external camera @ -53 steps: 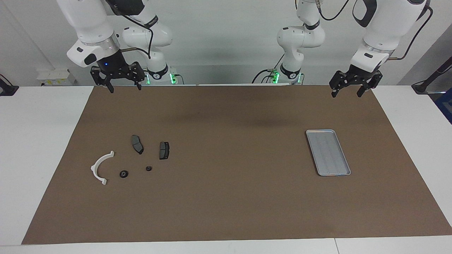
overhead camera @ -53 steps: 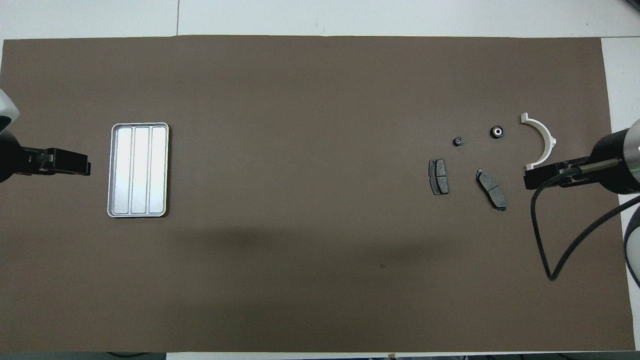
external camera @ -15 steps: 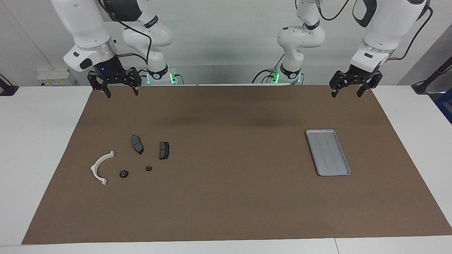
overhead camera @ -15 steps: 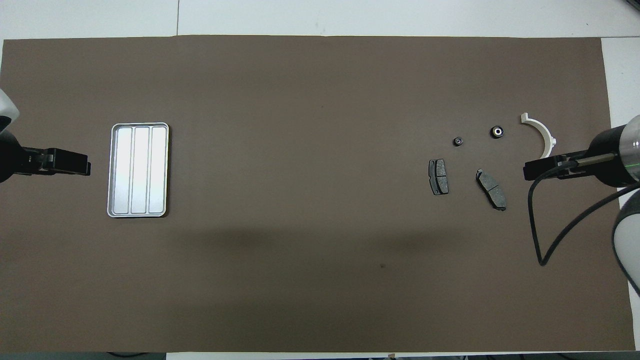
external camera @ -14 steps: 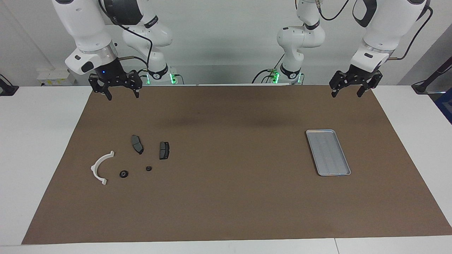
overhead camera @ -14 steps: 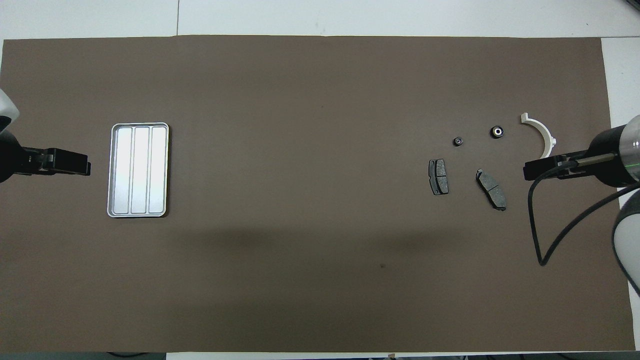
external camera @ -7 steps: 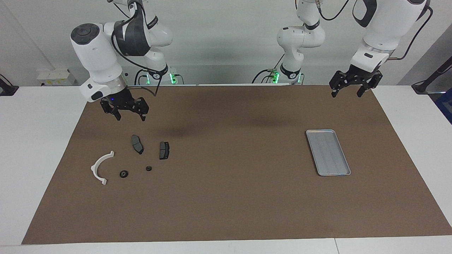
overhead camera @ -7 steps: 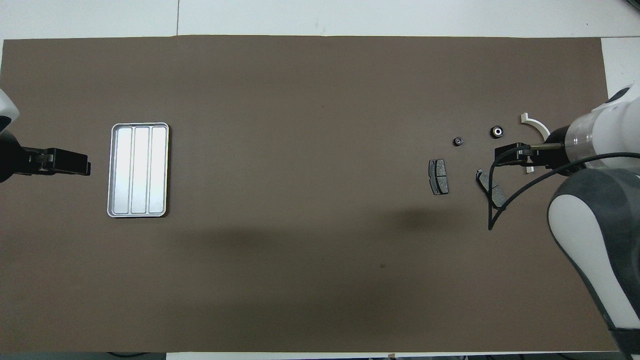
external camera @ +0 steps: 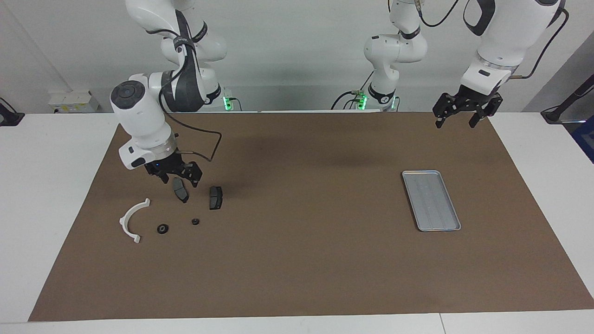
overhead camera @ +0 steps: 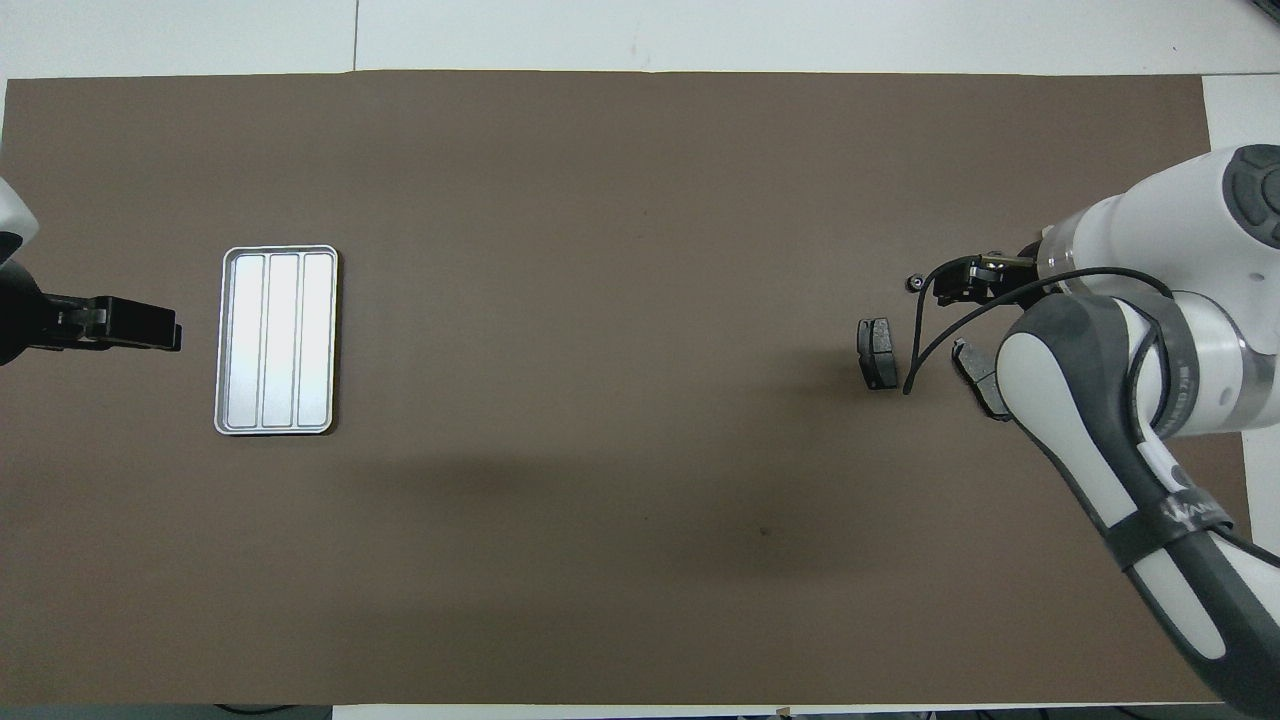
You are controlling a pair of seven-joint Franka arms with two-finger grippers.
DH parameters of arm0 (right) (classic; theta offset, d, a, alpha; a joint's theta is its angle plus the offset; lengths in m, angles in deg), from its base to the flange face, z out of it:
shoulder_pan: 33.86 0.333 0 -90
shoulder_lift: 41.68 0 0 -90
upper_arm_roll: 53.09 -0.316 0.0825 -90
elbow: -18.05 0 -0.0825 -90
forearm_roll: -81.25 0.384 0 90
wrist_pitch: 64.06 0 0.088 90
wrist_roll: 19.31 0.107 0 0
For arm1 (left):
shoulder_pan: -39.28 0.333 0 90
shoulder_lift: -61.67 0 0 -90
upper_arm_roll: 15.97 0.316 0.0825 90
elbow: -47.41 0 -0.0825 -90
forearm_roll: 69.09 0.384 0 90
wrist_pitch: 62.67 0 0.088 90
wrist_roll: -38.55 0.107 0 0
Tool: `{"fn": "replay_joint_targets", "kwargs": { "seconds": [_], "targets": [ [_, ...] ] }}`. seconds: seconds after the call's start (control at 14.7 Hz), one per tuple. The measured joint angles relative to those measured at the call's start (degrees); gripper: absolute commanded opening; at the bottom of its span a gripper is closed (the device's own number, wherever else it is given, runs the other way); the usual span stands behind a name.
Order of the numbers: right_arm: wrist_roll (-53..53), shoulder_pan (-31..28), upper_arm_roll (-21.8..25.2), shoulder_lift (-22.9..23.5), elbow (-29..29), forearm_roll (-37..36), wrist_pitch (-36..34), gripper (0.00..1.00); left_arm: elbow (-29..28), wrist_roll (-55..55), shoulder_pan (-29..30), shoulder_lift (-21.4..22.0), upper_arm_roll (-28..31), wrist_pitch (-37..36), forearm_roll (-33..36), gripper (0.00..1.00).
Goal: Pick bearing gear from pile to tray
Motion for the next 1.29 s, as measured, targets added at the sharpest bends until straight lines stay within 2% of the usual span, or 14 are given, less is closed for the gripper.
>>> {"fn": "replay_joint_targets", "kwargs": {
  "seconds": [0.48, 0.82, 1.29],
  "targets": [
    [4.92, 1.49, -0.02, 7.04, -0.02, -0.2, 7.54, 1.0, 0.0, 0.0, 0.0, 0.0, 0.0, 0.0, 0.0, 1.0],
    [6.74, 1.81, 0.15, 11.2, 0.13, -3.39, 12.77, 1.0, 0.0, 0.0, 0.0, 0.0, 0.0, 0.0, 0.0, 1.0],
    [10.44, 1.37, 0.3, 16.68, 4.3, -4.15, 13.95, 0.98, 0.0, 0.0, 0.0, 0.0, 0.0, 0.0, 0.0, 1.0]
  ]
}}
